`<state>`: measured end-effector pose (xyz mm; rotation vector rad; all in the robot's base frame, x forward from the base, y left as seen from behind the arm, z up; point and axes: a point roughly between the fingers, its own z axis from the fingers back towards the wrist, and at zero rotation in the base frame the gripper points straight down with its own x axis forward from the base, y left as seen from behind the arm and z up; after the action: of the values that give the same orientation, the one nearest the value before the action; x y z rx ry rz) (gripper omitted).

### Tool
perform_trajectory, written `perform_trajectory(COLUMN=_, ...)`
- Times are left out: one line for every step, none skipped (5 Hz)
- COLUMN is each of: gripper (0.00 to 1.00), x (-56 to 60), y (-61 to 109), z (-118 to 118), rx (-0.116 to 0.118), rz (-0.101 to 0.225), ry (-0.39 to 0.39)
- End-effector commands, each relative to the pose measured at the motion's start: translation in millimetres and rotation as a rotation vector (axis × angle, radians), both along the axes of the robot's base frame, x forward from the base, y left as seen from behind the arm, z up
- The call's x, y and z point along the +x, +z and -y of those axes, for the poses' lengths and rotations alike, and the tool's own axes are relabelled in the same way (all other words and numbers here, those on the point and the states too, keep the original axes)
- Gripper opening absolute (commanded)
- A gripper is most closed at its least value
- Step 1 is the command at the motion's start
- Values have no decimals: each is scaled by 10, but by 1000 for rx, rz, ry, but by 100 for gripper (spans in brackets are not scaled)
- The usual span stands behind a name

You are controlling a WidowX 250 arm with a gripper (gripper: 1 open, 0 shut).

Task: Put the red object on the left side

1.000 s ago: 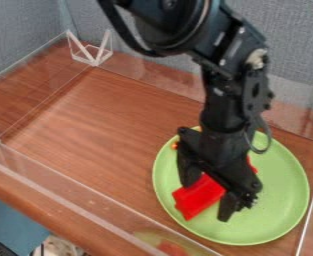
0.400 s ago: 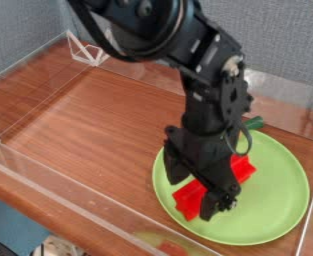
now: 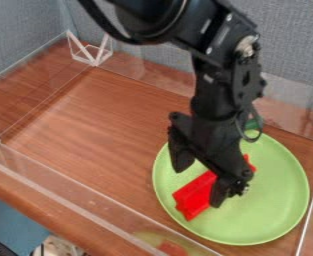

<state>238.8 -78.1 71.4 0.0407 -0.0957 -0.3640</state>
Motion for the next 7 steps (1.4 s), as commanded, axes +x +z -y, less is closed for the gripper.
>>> perform_trajectory(gripper=100, x=153, y=38, z=52, rx=-23, rz=48, ry=-45)
perform_trajectory(gripper=100, x=228, y=-84, z=1, rx=-29, rz=30, ry=-87)
perform_trajectory(gripper=100, x=244, y=-46, z=4, rx=-28, rz=30, ry=-103)
perform_trajectory(gripper=0, x=254, y=-14, z=24, rx=-21, rz=31, ry=-115)
perform_trajectory(gripper=100, x=272, y=-4, z=42, rx=-19, rz=33, ry=-108)
perform_trajectory(gripper=100, x=218, y=-74, z=53, rx=-17, rz=35, ry=-81)
perform_trajectory(gripper=100, x=148, y=-285, z=137, rx=-22, rz=11, ry=-115)
